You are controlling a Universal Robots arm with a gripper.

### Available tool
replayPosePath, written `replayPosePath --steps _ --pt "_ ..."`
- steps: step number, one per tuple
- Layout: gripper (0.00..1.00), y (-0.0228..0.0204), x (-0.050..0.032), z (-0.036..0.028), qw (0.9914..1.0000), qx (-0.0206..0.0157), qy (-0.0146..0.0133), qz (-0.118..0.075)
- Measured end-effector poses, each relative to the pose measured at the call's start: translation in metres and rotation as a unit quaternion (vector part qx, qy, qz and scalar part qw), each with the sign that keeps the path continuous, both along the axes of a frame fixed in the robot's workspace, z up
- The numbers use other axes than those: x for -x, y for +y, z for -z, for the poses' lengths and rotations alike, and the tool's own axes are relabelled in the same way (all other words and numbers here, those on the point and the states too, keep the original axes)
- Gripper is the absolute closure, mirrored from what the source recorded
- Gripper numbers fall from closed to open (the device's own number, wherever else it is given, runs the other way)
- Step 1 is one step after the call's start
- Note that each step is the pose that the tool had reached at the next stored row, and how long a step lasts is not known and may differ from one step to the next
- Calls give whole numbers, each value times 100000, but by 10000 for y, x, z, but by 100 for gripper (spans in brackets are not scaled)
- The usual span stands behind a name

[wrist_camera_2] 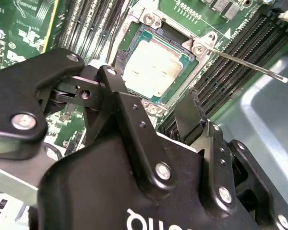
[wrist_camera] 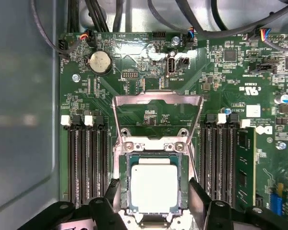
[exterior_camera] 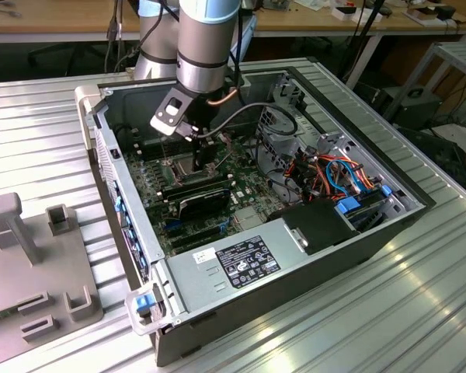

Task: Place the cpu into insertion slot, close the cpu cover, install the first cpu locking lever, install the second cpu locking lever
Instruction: 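Place the cpu into insertion slot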

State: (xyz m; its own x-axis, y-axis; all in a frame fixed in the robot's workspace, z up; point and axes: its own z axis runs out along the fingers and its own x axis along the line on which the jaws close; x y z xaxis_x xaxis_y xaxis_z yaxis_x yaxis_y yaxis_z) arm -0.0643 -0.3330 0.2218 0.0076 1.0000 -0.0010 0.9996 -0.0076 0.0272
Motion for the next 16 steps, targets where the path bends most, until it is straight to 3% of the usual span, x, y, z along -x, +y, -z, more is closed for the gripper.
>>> replayPosePath --steps 2,5,6,9,10,13,16 --pt "34 0 -1 -1 100000 -4 14 -5" --pt "53 0 0 -2 100000 3 21 -7" --pt "53 0 0 -2 100000 4 19 -4" --pt "71 0 0 -3 100000 3 20 -4" --pt "71 0 -1 -2 100000 0 18 -6" --pt "89 0 -1 -3 100000 3 19 -6" --pt "89 0 0 -3 100000 3 19 -5"
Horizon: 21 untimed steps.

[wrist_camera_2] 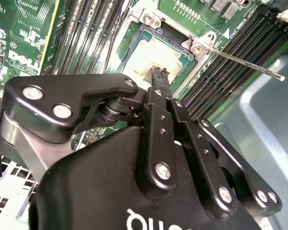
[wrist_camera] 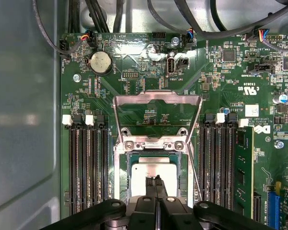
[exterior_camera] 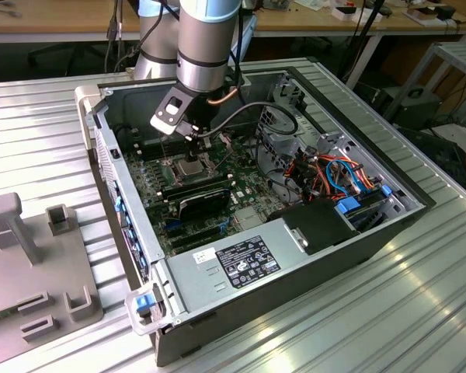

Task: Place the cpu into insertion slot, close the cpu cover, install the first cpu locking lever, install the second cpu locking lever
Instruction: 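Place the cpu into insertion slot, then close the cpu cover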

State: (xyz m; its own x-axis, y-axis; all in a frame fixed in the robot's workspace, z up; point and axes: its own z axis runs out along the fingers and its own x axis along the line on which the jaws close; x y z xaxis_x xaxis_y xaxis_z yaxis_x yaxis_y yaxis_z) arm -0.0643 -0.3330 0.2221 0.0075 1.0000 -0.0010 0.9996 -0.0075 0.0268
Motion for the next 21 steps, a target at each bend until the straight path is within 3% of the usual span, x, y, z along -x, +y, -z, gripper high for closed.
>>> replayPosePath --steps 14,21 --pt "89 0 0 -10 100000 16 11 1" --pt "89 0 -1 -112 100000 3 26 -1"
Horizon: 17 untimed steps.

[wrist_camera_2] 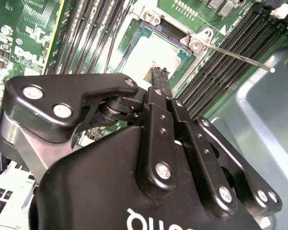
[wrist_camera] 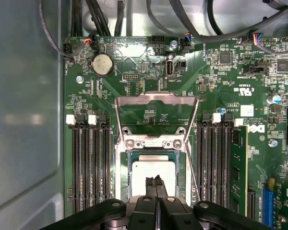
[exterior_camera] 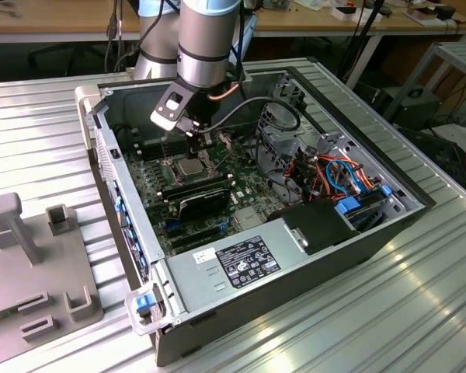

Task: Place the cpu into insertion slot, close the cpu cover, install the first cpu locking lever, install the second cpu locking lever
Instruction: 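Close the cpu cover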

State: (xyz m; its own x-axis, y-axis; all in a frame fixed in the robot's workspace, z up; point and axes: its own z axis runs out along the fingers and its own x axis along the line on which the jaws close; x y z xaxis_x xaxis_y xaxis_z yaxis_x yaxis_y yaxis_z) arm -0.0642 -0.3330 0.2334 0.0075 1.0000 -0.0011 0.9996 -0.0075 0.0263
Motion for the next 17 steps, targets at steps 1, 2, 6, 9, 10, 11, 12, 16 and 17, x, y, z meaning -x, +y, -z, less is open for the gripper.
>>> replayPosePath --steps 1,2,6,9,10,11,12,16,17 --pt "89 0 0 -23 100000 -1 4 -3" --pt "89 0 0 -48 100000 -2 9 -11" --pt "89 0 0 -105 100000 -5 34 -16" --pt "89 0 0 -110 100000 -13 30 -16" --pt "89 0 0 -112 100000 -2 37 -16" --pt "89 0 0 -112 100000 -2 37 -17" --pt "89 0 0 -112 100000 -6 36 -16" --pt "89 0 0 -112 100000 -7 37 -17" --pt "89 0 0 -113 100000 -5 35 -15"
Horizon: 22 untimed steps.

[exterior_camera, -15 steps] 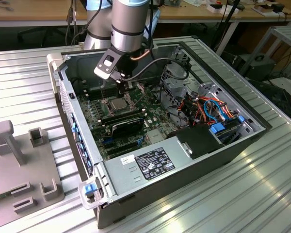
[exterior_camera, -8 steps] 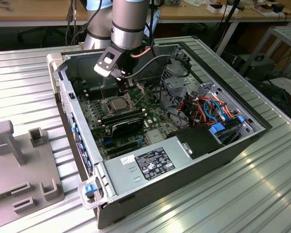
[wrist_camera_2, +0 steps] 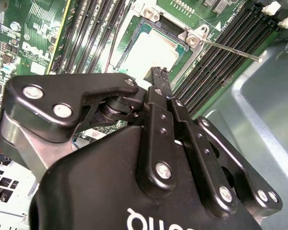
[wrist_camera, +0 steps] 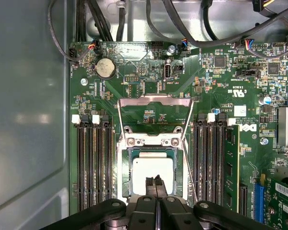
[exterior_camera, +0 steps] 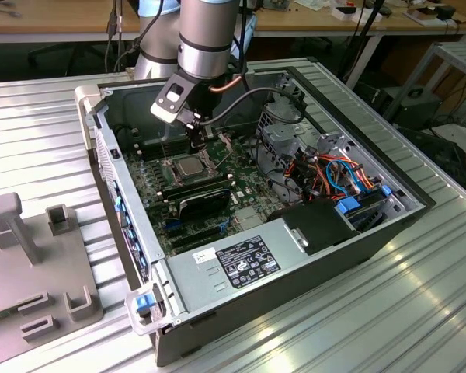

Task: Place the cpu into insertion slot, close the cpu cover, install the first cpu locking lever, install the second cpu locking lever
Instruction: 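Close the cpu cover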

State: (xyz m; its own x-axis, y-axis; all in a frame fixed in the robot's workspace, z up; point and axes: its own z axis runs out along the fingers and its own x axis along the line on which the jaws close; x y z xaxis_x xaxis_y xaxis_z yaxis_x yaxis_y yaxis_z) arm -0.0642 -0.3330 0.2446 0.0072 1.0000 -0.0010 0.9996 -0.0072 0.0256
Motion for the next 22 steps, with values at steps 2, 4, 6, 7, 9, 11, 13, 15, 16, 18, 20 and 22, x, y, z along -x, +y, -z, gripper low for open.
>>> replayPosePath --steps 2,4,6,7,9,11,13,15,16,18,20,22 --pt "89 0 0 -1 100000 1 2 2" --pt "89 0 -4 -2 100000 6 -35 -11" --pt "89 1 -19 -5 100000 10 -40 1" --pt "89 1 -33 -6 100000 7 -42 1" --pt "89 1 -71 -6 100000 5 -45 -6" --pt "89 1 -123 -6 100000 2 -45 2" --pt "89 1 -225 -7 100000 7 -44 0" --pt "89 0 -255 -7 100000 5 -44 -4" --pt "89 0 -261 -7 100000 5 -43 -1" --pt "89 1 -266 -15 100000 3 -45 6" --pt "89 2 -266 -39 100000 4 -48 7" --pt "89 6 -267 -60 100000 3 -44 -10"
